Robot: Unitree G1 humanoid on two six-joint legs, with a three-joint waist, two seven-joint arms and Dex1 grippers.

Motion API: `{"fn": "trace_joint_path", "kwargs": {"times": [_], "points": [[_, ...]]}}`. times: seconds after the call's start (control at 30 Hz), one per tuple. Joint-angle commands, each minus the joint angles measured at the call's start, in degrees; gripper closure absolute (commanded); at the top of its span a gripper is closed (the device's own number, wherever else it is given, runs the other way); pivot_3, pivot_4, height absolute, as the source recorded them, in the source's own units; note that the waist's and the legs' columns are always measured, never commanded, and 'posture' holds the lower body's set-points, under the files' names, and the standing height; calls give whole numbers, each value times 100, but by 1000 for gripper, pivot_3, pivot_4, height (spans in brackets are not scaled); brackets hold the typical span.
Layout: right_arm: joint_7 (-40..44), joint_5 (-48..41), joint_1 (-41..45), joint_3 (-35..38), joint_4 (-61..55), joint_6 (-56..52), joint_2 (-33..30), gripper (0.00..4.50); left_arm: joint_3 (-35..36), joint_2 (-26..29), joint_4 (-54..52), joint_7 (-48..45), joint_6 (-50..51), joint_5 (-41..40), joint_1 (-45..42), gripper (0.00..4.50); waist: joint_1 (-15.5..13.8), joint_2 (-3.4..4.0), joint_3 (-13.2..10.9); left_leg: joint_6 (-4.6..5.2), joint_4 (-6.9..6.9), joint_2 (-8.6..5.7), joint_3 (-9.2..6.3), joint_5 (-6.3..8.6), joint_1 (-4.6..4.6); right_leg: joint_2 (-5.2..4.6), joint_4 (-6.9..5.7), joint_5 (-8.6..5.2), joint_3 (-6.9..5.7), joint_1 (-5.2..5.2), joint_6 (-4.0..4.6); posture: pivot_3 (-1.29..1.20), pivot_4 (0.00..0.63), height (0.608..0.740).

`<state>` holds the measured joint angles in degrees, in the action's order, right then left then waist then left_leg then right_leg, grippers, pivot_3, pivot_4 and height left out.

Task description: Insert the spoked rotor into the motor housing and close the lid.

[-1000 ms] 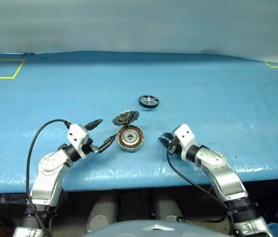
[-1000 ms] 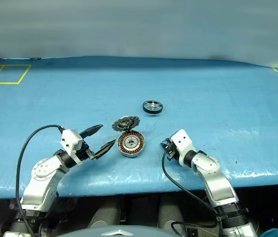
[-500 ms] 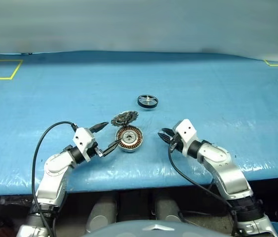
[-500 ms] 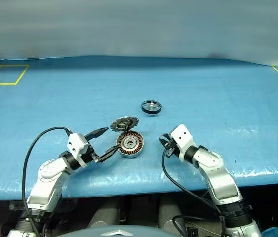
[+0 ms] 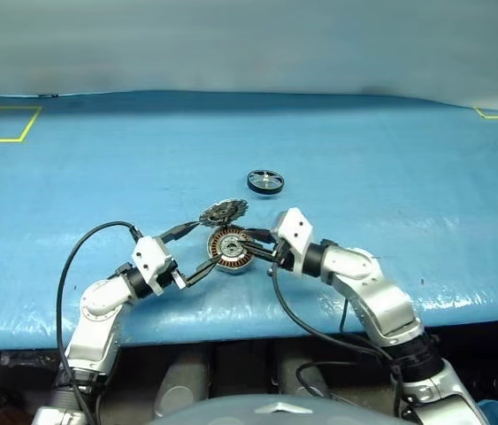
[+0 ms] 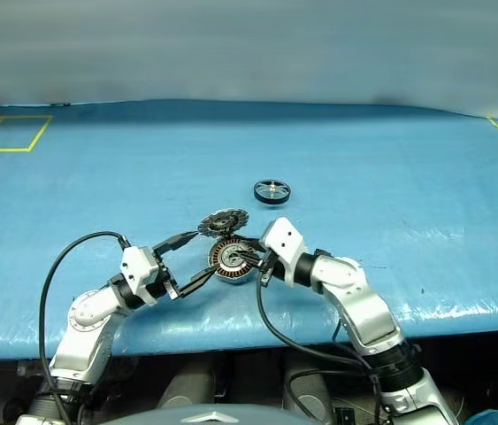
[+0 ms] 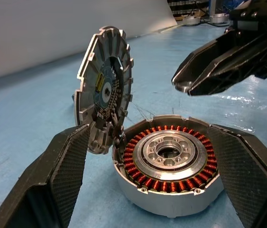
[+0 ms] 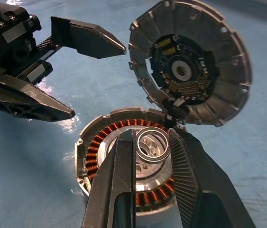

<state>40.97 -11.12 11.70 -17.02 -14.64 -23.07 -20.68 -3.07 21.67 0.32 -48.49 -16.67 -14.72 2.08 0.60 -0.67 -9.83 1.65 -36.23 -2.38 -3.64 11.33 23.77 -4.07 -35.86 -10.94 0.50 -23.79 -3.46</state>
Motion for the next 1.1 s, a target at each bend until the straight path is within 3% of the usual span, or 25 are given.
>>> {"fn": "trace_joint_path", "kwargs": {"times": [0.03, 0.23, 1.1], "points": [[4, 34, 158, -99, 82, 142, 139, 3826, 86, 7, 27, -30, -235, -91, 49, 254, -7, 0, 0, 0, 0, -2, 0, 0, 1, 1, 0, 0, 0, 0, 0, 0, 150, 740], [-40, 197, 309, -266, 537, 269, 412, 3826, 108, 37, 146, -40, -363, -52, 179, 254, 0, 0, 0, 0, 3, -1, 0, 0, 0, 10, 0, 0, 0, -2, 0, 0, 150, 740], [-120, 482, 386, -223, 1107, 427, 536, 3826, 98, 39, 158, 112, -389, 9, 213, 254, 3, 1, 1, -1, 3, -1, 2, 0, -6, 12, -2, 1, 1, 0, 1, 0, 150, 740]]}}
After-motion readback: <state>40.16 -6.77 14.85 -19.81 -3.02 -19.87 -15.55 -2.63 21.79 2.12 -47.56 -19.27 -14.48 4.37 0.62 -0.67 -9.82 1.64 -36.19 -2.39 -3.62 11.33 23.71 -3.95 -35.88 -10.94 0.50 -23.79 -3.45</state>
